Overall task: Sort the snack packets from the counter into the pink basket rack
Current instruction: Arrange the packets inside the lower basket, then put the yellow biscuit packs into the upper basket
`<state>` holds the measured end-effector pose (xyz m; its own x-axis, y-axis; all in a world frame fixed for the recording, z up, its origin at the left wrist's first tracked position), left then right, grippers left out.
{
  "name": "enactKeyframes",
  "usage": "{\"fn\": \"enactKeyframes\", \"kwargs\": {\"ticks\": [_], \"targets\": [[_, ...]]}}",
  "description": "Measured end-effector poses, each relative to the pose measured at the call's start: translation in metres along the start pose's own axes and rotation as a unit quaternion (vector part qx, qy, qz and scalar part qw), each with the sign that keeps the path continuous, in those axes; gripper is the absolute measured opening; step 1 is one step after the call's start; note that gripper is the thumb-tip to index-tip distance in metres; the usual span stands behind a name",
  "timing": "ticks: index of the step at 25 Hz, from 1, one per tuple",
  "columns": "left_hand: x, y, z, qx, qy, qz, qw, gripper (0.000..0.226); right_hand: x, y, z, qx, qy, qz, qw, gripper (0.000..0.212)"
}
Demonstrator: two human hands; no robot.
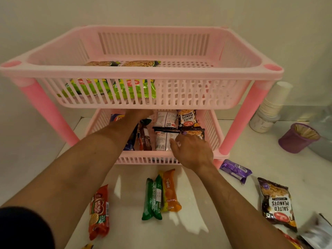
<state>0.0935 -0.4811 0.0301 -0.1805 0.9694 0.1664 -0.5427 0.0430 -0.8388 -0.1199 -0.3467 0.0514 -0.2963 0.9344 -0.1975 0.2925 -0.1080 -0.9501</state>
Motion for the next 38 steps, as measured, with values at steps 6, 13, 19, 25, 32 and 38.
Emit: {"fn": "enactKeyframes", "kwargs": {"ticks": [6, 13, 19, 25, 32, 38], "targets": [[0.017, 0.001, 0.001, 0.015, 0.019, 0.080, 0.997, 0.058, -0.001, 0.002, -0.001, 0.017, 0.015, -0.021, 1.000, 0.051], [0.077, -0.032, 0.014, -0.041, 0.093, 0.162, 0.982, 0.046, 0.002, -0.004, -0.005, 0.006, 0.015, -0.009, 1.000, 0.048], [0.180, -0.054, -0.004, -0.093, 0.095, 0.240, 0.962, 0.035, 0.008, -0.016, -0.012, -0.052, -0.038, 0.029, 0.997, 0.038], [0.287, -0.062, -0.066, -0.024, 0.035, 0.289, 0.956, 0.031, 0.050, -0.031, -0.057, -0.124, -0.139, 0.156, 0.970, 0.020], [0.367, -0.022, -0.166, -0.038, -0.107, 0.121, 0.986, 0.049, 0.128, 0.037, -0.162, -0.268, -0.214, -0.066, 0.937, 0.028], [0.445, -0.003, -0.227, -0.020, -0.222, 0.099, 0.970, 0.067, 0.180, 0.088, -0.238, -0.255, -0.319, -0.248, 0.878, 0.052]]}}
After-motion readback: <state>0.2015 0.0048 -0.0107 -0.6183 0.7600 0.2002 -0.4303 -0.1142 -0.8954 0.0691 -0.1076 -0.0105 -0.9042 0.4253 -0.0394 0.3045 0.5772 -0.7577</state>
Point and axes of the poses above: each hand's wrist, its own x-axis away from the middle knuckle, its own y-axis out of the palm, z = x × y, the point moved 7 cm from there along -x, towards the middle knuckle, and after that the axes turned 3 degrees about -x, right-handed, at the moved point
